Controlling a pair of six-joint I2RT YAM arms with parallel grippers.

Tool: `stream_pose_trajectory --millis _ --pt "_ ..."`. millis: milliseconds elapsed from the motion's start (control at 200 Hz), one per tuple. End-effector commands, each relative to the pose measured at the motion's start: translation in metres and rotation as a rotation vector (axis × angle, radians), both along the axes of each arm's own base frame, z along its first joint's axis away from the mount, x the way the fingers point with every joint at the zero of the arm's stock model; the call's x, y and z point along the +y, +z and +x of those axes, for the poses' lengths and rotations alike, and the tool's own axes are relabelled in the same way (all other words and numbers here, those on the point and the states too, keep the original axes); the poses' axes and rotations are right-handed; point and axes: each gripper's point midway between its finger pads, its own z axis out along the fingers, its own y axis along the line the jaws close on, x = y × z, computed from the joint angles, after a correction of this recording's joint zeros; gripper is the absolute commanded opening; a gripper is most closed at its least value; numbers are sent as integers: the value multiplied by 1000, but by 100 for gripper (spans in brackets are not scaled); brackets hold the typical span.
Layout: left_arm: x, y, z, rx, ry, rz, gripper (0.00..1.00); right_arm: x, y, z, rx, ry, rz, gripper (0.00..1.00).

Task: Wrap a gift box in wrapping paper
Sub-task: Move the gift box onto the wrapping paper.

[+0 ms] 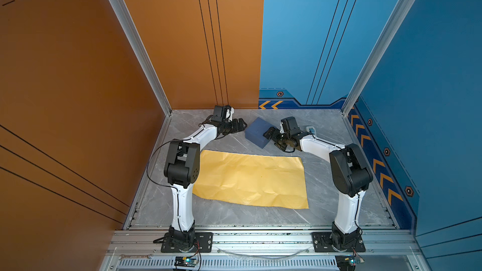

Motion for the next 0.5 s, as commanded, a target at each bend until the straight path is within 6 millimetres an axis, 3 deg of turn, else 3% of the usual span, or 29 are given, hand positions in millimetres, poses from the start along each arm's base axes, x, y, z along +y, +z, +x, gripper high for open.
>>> stream_pose_trajectory --millis 0,150,175,310,496 --pt "-30 9 8 -23 -76 -68 90 8 0 10 9 11 20 91" --pt "-51 -3 14 -13 -114 -80 89 8 1 22 3 2 19 90" --pt "-53 -5 15 -11 -116 -81 89 7 -14 23 28 -1 7 90" --pt "-64 -10 17 -7 -131 -83 88 5 -22 28 50 0 18 89" --pt "-77 -11 8 7 -161 -89 87 17 -19 31 54 32 62 82"
